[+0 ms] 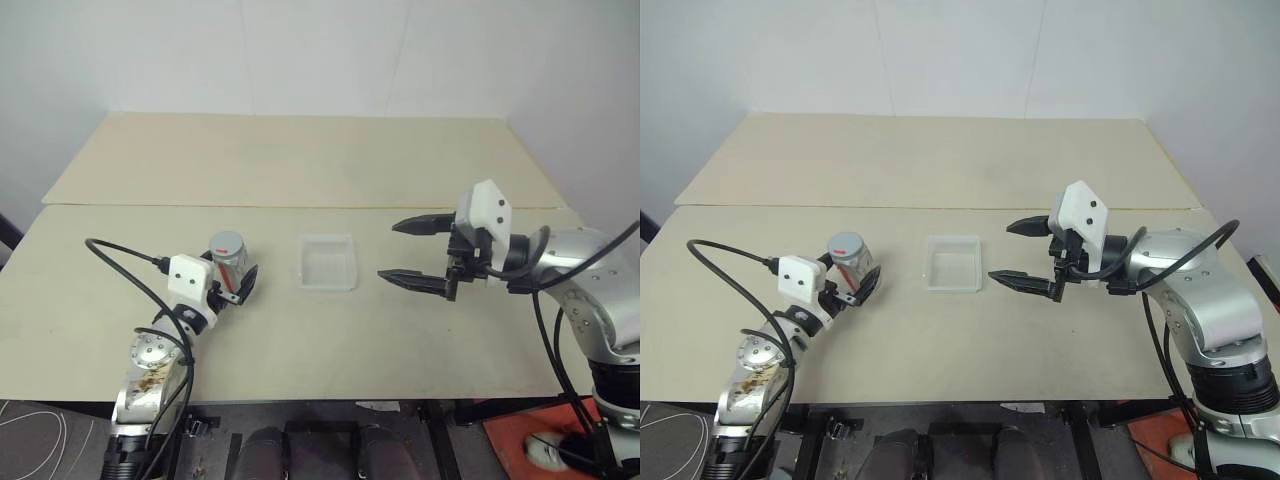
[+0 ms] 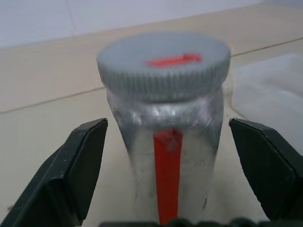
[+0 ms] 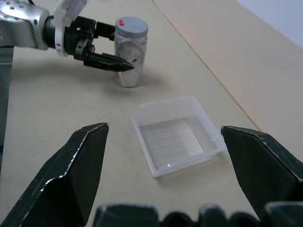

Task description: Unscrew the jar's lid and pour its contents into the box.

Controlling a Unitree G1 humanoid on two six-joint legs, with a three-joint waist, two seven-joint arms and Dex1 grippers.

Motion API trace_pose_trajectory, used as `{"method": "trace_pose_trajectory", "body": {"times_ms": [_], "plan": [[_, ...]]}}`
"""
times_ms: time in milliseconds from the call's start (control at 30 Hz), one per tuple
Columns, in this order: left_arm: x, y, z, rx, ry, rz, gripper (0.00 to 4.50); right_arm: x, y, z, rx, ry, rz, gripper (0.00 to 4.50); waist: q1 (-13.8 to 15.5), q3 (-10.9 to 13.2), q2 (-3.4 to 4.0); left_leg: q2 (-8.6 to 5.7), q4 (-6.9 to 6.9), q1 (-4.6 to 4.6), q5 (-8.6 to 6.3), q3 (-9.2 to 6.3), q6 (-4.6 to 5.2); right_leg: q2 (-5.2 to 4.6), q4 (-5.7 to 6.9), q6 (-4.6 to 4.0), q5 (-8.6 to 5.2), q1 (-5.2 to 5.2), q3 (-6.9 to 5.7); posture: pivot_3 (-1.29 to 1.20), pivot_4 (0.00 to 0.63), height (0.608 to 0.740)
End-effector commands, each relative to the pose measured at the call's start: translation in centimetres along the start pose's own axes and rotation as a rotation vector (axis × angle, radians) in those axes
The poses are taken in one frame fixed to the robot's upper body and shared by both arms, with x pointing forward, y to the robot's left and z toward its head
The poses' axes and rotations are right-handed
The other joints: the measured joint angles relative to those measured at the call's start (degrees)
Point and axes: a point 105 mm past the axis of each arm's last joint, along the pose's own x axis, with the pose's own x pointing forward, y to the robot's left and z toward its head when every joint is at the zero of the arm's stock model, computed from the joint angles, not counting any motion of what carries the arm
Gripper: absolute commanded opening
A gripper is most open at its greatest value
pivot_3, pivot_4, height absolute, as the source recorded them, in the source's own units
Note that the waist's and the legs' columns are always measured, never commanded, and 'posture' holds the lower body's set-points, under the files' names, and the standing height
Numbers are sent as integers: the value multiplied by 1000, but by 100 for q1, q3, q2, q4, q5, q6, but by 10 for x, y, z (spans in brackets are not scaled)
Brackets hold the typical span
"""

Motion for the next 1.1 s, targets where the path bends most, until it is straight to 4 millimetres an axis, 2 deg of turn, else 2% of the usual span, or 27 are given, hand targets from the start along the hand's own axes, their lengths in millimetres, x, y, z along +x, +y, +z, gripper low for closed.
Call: {"method": "trace_pose_trajectory", "body": {"times_ms": [33,333,467,633,700,867,967,1100], "plan": [[9,3,13,33,-79,37,4469,-8,-1,15,-51,-26,-26,4500,4,0,0,0,1,0,0,0,0,0,0,0,0,0,0,0,150,740],[25,6,12,9,-107,57,4469,-10,1,17,-57,-23,-33,4500,7,0,-1,-3,1,-2,0,-3,1,0,0,5,3,2,0,0,150,740],[29,2,12,-23,-110,37,3639,-11,2,18,-61,-24,-36,4500,6,0,-1,-3,1,-1,0,-4,0,0,0,6,3,3,0,0,150,740],[32,1,12,-27,-115,40,2024,-12,3,18,-61,-26,-42,4500,6,0,-1,-4,2,-1,0,-5,1,1,0,7,4,4,0,0,150,740],[34,2,14,-25,-121,43,1925,-11,3,19,-59,-31,-44,4500,5,0,-1,-4,2,-1,0,-5,1,2,0,7,4,4,0,0,150,740],[33,6,39,-5,-143,-71,1925,-3,2,26,-59,-72,-47,4500,-16,1,-2,-5,2,-1,0,-7,1,4,0,7,4,4,0,0,150,740],[31,5,64,-20,-144,-245,1925,11,-2,37,-66,-125,-39,4500,-56,2,-4,-2,3,-1,1,-6,-1,8,7,7,4,1,1,0,150,740],[26,-4,102,-37,-145,-581,1925,42,-10,67,-16,-236,-5,4500,-130,3,-4,-1,5,0,4,-6,-5,12,10,6,4,0,0,0,150,740]]}}
